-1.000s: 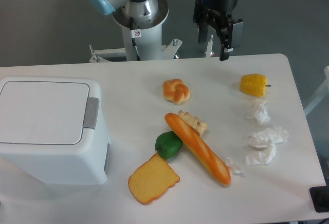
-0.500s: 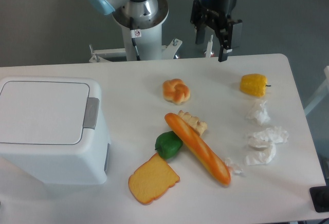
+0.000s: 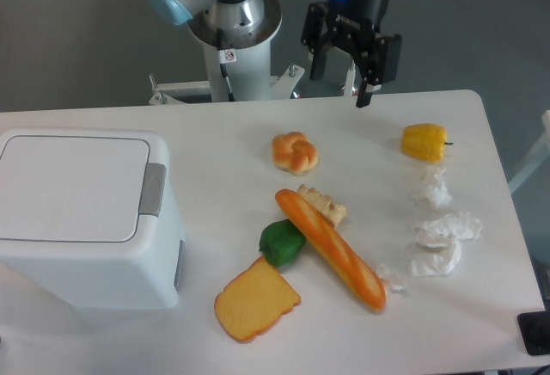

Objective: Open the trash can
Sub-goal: 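Move the open gripper toward the white trash can lid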

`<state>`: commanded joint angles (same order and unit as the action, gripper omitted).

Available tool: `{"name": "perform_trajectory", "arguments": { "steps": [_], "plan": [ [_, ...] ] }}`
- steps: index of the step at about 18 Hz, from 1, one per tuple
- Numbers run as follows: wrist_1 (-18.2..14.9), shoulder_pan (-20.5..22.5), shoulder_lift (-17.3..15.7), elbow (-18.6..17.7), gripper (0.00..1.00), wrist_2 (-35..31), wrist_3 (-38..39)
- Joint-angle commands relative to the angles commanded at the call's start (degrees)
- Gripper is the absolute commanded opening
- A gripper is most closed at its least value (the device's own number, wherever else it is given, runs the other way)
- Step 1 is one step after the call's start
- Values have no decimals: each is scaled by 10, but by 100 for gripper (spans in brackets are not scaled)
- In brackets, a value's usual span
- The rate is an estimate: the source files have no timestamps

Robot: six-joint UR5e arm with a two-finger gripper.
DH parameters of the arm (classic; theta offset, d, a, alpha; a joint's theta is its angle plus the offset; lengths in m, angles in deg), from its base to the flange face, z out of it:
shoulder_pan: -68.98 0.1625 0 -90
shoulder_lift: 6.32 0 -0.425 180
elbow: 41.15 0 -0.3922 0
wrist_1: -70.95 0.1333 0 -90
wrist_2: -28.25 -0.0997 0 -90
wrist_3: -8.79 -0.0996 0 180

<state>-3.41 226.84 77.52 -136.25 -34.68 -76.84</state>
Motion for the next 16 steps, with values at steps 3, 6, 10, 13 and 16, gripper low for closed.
{"name": "perform_trajectory", "arguments": {
  "steps": [3,6,10,13,16],
  "plan": [
    [23,-26,1,1,100,-1,68],
    [44,-48,7,4,100,-2,134],
    [51,-72,19,20,100,0,193],
    [51,-86,30,38,100,0,264],
    [51,-97,37,47,100,1,322]
  ]
}}
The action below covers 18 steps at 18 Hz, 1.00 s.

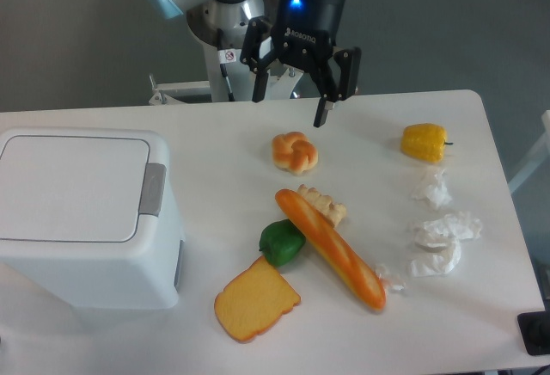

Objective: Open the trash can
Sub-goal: 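Move the open gripper toward the white trash can lid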

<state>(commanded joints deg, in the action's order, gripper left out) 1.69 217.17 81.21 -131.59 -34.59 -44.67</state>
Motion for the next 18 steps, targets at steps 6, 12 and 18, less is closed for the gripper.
{"name": "perform_trajectory", "arguments": {
  "steps": [6,12,18],
  "plan": [
    [4,-30,13,3,100,2,118],
    [9,-40,47,21,100,38,368],
    [11,-40,56,21,100,65,395]
  ]
}}
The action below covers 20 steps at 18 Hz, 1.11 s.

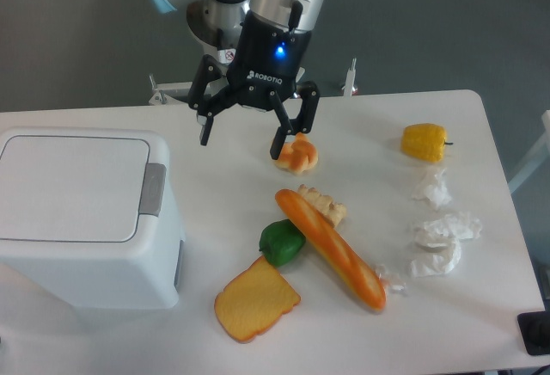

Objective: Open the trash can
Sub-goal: 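Move the open gripper toward the white trash can lid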

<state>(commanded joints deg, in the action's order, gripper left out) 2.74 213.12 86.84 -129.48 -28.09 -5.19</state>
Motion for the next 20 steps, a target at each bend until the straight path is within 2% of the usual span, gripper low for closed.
{"name": "perform_trajectory", "arguments": {
  "steps": [4,11,14,20],
  "plan": [
    [10,-3,9,-1,100,23,3],
    [12,-10,16,-4,100,22,-4],
    [35,-15,20,-4,100,18,-5],
    [39,-21,24,-7,100,16,-11]
  ]
}}
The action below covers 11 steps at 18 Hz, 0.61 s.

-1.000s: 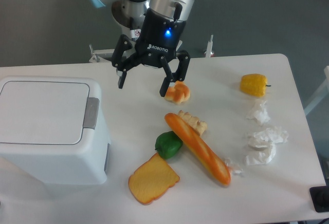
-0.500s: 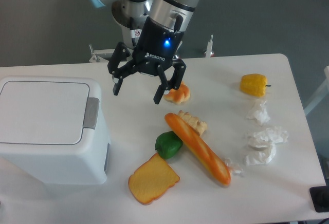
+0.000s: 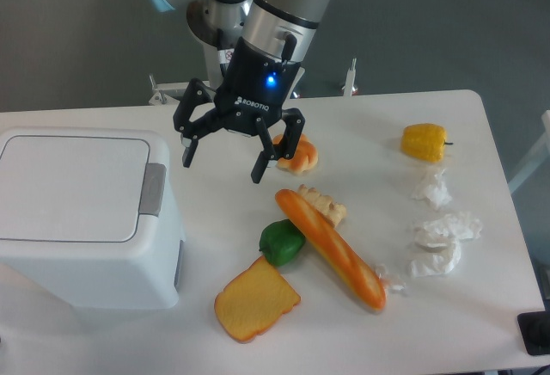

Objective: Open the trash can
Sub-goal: 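Move the open gripper toward the white trash can lid, then lower the gripper finger onto the lid's grey side button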

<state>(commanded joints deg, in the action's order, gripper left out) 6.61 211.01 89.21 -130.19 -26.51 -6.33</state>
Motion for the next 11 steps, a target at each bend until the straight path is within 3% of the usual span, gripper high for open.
{"name": "perform_trajectory", "arguments": {
  "steps": [6,11],
  "plan": [
    [1,-7,8,0,100,-3,-9],
    [0,-19,9,-9,100,-24,-88]
  ]
}}
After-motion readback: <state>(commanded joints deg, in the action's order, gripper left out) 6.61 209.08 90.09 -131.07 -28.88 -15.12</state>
